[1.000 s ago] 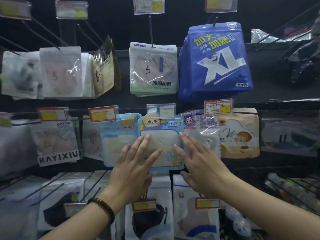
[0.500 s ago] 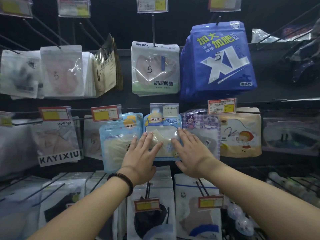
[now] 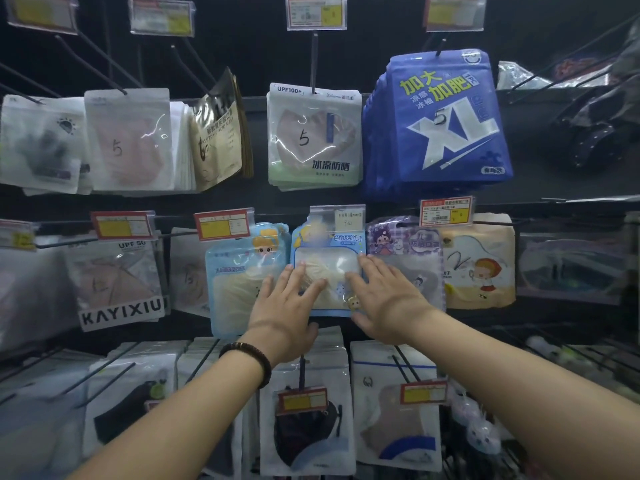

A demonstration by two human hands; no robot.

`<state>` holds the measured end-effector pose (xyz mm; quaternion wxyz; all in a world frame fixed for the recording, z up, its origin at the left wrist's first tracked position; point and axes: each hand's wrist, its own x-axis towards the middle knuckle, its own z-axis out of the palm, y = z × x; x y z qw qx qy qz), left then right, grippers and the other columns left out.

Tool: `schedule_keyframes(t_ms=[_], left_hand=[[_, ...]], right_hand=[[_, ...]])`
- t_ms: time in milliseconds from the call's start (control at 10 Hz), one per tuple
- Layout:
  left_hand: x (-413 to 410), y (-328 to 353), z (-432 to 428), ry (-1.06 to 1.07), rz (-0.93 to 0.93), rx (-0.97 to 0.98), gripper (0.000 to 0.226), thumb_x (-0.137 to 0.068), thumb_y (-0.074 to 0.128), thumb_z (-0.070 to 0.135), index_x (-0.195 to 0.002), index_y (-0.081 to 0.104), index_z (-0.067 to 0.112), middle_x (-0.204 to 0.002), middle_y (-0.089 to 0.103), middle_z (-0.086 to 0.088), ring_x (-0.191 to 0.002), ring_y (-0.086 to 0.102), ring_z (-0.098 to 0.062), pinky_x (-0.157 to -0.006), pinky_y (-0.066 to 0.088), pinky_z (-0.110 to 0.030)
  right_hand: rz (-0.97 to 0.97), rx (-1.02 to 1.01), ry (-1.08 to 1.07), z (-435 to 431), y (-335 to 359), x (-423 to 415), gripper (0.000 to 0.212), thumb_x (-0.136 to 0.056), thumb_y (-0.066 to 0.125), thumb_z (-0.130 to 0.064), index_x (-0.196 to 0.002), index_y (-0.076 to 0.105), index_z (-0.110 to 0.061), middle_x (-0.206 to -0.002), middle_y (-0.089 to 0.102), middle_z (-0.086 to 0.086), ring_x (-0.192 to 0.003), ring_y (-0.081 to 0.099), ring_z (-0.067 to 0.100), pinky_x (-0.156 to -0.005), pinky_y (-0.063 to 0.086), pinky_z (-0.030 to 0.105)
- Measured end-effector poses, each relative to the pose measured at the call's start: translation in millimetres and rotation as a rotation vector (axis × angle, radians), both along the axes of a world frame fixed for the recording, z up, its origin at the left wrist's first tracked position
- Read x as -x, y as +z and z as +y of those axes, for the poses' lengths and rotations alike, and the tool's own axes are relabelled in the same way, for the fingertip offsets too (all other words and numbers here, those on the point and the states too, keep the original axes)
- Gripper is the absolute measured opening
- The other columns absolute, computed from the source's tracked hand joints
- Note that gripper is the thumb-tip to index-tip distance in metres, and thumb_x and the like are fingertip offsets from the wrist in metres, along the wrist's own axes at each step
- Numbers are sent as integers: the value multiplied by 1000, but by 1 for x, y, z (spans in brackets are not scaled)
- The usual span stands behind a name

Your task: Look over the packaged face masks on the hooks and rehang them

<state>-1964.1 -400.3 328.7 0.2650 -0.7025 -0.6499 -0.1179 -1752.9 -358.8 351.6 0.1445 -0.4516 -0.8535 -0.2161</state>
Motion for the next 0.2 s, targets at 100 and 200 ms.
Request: schedule_keyframes(t_ms=[100, 200], left_hand=[[2, -6, -19, -27, -98, -72, 75, -100, 56, 56, -164, 20, 39, -176, 16, -8, -163, 15, -29, -131, 18, -50], [4, -6, -30, -71, -218, -76, 62, -100, 55, 60, -155, 38, 38, -162, 39, -1, -152, 33, -25, -125, 27, -45]], right_hand=[[38, 24, -30, -28, 2, 2, 71, -106, 54, -48, -165, 26, -19, -179, 9, 20, -167, 7, 36, -134, 18, 49], [48, 85, -61, -47, 3, 4, 72, -107, 53, -50, -167, 25, -20, -176, 18, 17, -164, 15, 34, -132, 22, 47]])
